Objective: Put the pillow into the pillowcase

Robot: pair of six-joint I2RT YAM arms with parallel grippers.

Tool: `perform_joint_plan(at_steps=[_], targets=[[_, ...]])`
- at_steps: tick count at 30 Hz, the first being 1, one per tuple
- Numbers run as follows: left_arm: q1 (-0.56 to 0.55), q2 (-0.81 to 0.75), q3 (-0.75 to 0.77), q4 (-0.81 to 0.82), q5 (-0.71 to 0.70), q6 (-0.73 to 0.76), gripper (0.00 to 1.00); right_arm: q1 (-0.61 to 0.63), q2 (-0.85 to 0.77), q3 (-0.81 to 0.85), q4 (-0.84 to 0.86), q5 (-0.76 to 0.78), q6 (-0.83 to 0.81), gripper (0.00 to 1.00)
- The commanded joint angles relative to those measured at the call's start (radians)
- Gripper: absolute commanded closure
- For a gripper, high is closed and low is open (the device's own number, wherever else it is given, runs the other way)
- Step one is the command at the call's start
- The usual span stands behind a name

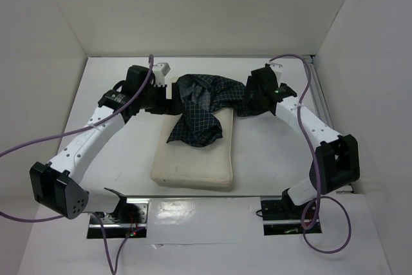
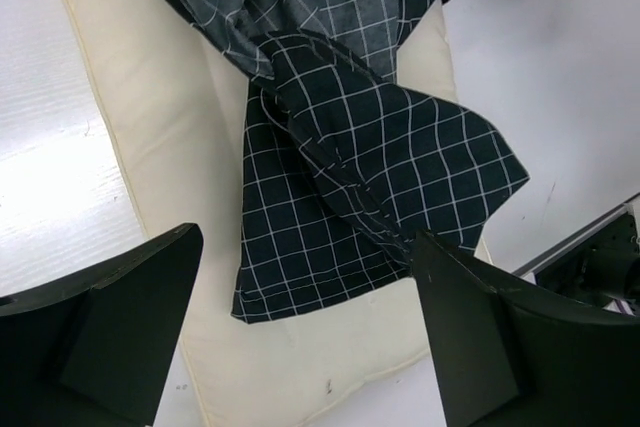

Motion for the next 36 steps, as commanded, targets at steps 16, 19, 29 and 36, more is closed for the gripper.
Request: perform_joint_plan(at_steps=[16, 19, 29, 36], targets=[[-0.010, 0.153, 0.215, -0.034, 0.119, -0.002, 0.00, 0.141, -0.275, -0.194, -0.023, -0.122, -0.005, 0.00], [-0.036, 0.211, 0.215, -0.034, 0.131, -0.002, 0.00, 0.162, -0.319, -0.226, -0.032, -0.166, 0.004, 0.00], [-0.056, 0.233, 0.091, 0.069, 0.238, -0.065, 0.36, 0.257, -0.390, -0.415, 0.103, -0.462, 0.078, 0.00], [0.048, 0.253, 0.259, 0.034, 0.203, -0.065, 1.00, 0.360, -0.301, -0.426, 0.182, -0.501, 0.078, 0.00]])
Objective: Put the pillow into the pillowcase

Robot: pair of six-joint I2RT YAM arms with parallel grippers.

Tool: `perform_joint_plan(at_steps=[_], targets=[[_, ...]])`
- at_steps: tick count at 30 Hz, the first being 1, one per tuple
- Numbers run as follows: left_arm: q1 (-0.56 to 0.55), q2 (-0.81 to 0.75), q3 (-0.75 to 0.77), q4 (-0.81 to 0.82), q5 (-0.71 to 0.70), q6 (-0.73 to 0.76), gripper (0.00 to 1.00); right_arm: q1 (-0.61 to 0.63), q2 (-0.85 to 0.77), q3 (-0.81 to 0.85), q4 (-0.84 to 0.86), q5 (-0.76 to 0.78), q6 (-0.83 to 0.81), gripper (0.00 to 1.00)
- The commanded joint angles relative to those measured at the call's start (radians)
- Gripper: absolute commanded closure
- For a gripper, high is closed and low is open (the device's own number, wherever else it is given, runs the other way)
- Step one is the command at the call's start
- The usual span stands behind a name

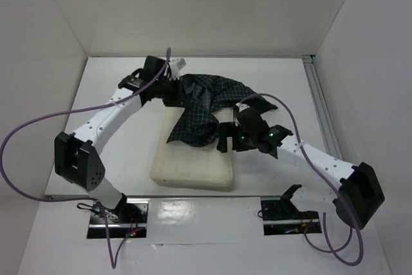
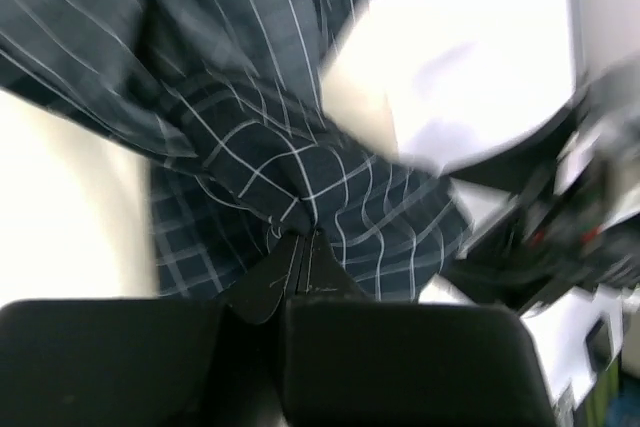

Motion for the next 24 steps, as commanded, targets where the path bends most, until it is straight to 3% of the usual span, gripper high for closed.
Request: perform_joint_plan(at_steps=[1, 6, 8, 9, 10, 11, 14, 19, 23, 24], targets=[[0.091, -0.001, 0.171, 0.023, 0.007, -0.024, 1.00, 0.031, 0.060, 0.005, 0.116, -0.083, 0.014, 0.00], [0.191, -0.015, 0.314, 0.007, -0.016, -0.087, 1.00, 0.067, 0.238, 0.005, 0.240, -0.137, 0.014, 0.03], [0.220, -0.015, 0.355, 0.007, 0.003, -0.108, 1.00, 0.067, 0.289, 0.049, 0.222, -0.096, 0.014, 0.35], [0.244, -0.030, 0.356, 0.007, 0.003, -0.125, 1.00, 0.067, 0.315, 0.065, 0.202, -0.056, 0.026, 0.59], [0.257, -0.041, 0.366, 0.026, 0.003, -0.143, 1.00, 0.067, 0.315, 0.080, 0.138, -0.009, 0.026, 1.00], [0.272, -0.070, 0.366, 0.039, 0.003, -0.155, 1.00, 0.067, 0.315, 0.118, 0.092, 0.116, 0.037, 1.00], [0.340, -0.120, 0.366, 0.104, 0.003, -0.208, 1.00, -0.011, 0.260, 0.157, -0.055, 0.299, 0.037, 1.00], [0.459, -0.142, 0.412, 0.129, 0.117, -0.266, 1.00, -0.298, 0.174, 0.264, -0.250, 0.452, 0.028, 1.00], [0.493, -0.142, 0.383, 0.181, 0.185, -0.295, 1.00, -0.419, 0.174, 0.307, -0.295, 0.533, 0.042, 1.00], [0.493, -0.142, 0.363, 0.191, 0.219, -0.295, 1.00, -0.430, 0.174, 0.316, -0.304, 0.533, 0.042, 0.84]])
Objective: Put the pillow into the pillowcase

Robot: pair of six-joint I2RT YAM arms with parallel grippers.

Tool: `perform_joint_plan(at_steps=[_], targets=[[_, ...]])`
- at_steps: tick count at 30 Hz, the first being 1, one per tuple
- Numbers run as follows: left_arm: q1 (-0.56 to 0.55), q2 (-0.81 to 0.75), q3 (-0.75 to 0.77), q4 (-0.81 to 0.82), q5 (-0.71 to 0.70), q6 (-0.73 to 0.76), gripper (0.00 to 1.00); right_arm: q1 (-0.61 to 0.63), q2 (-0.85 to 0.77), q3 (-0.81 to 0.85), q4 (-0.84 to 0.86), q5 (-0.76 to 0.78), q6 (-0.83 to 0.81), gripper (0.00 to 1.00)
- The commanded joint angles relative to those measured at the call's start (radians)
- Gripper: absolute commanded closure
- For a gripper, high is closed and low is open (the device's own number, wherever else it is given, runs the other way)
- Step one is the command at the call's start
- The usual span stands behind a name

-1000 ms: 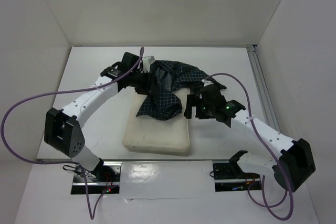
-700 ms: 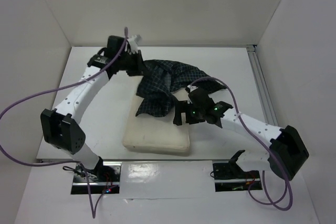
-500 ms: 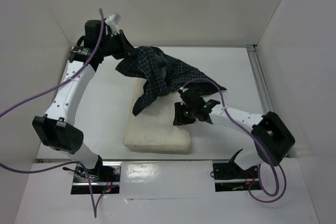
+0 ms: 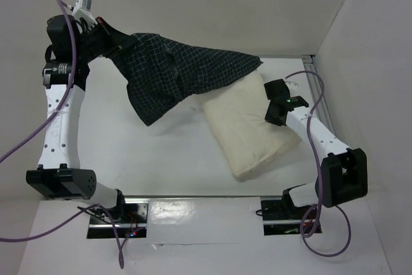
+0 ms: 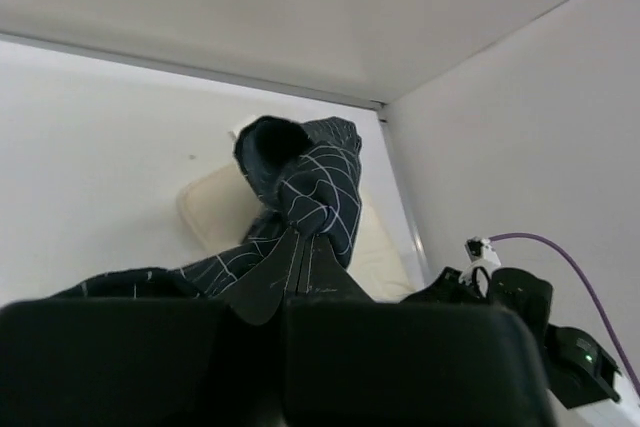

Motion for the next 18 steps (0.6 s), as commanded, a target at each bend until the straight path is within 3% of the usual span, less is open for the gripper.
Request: perform_joint_plan(at_steps=[1, 2, 4, 6, 10, 18], targets=[[0.003, -0.017, -0.024, 0.092, 0.117, -0.049, 1.00, -0.037, -0.035, 0.062, -0.102, 0.150, 0.029, 0.84], [0.003, -0.017, -0.024, 0.092, 0.146, -0.058, 1.00, -0.037, -0.035, 0.075, -0.102, 0.150, 0.029, 0.33], [0.003, -0.017, -0.050, 0.092, 0.157, -0.058, 1.00, -0.028, -0.035, 0.107, -0.113, 0.150, 0.020, 0.15], [0.003, -0.017, -0.059, 0.092, 0.169, -0.049, 1.00, 0.012, -0.047, 0.128, -0.065, 0.131, -0.007, 0.06], [0.022, -0.028, -0.059, 0.092, 0.169, -0.040, 1.00, 0.099, -0.035, 0.181, 0.050, 0.026, -0.046, 0.00], [0.032, -0.059, -0.048, 0.081, 0.191, -0.041, 1.00, 0.119, 0.261, 0.357, 0.298, -0.440, -0.018, 0.00]])
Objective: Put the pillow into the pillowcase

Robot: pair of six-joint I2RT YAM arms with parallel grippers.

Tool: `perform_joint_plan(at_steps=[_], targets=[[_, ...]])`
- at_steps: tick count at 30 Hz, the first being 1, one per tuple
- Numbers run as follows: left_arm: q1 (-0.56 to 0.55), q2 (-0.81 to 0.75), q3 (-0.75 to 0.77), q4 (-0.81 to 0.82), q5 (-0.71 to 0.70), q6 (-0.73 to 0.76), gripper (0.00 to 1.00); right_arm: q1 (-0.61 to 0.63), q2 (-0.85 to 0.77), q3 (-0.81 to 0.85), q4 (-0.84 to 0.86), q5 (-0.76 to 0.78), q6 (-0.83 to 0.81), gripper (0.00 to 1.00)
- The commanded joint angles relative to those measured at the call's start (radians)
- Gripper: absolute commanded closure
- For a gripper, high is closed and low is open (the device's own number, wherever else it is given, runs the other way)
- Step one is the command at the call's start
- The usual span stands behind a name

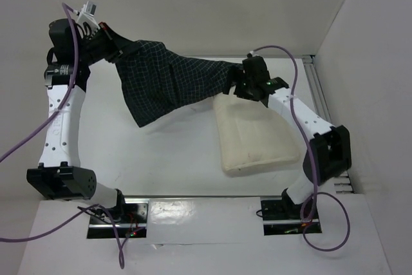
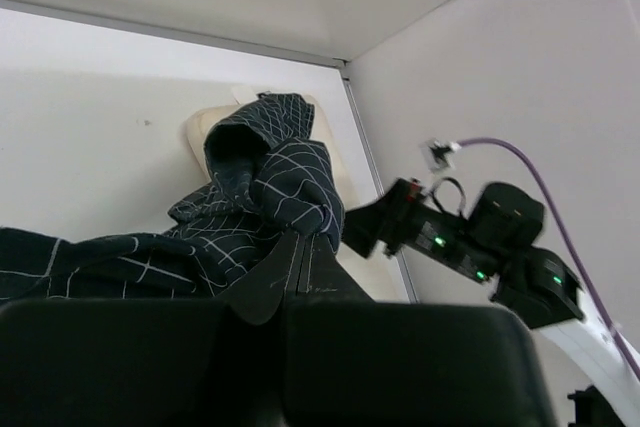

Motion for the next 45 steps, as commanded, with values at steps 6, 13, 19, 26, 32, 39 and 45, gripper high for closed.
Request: perform_joint_plan(at_steps=[6, 13, 19, 26, 32, 39, 45], targets=[[0.006, -0.109, -0.034, 0.022, 0.054, 0.008, 1.00, -0.070, 0.250, 0.116, 0.409, -0.550, 0.187, 0.00], [0.006, -0.132, -0.076, 0.022, 0.054, 0.017, 1.00, -0.058, 0.414, 0.215, 0.618, -0.599, 0.347, 0.00], [0.018, -0.132, -0.021, 0.008, 0.019, 0.017, 1.00, 0.041, 0.618, 0.546, 0.566, -0.673, 0.310, 1.00], [0.203, -0.071, 0.255, -0.087, 0.004, 0.052, 1.00, 0.123, 0.701, 0.985, 0.442, -0.677, 0.218, 1.00], [0.227, -0.135, 0.130, -0.128, 0.039, 0.085, 1.00, 0.123, 0.713, 0.986, 0.384, -0.687, 0.195, 1.00], [0.051, -0.287, -0.494, 0.104, 0.143, -0.053, 1.00, 0.007, 0.952, 1.134, 0.186, -0.739, 0.184, 0.78], [-0.144, -0.310, -0.653, 0.137, 0.048, -0.058, 1.00, -0.041, 0.670, 0.807, 0.143, -0.633, 0.054, 0.19]])
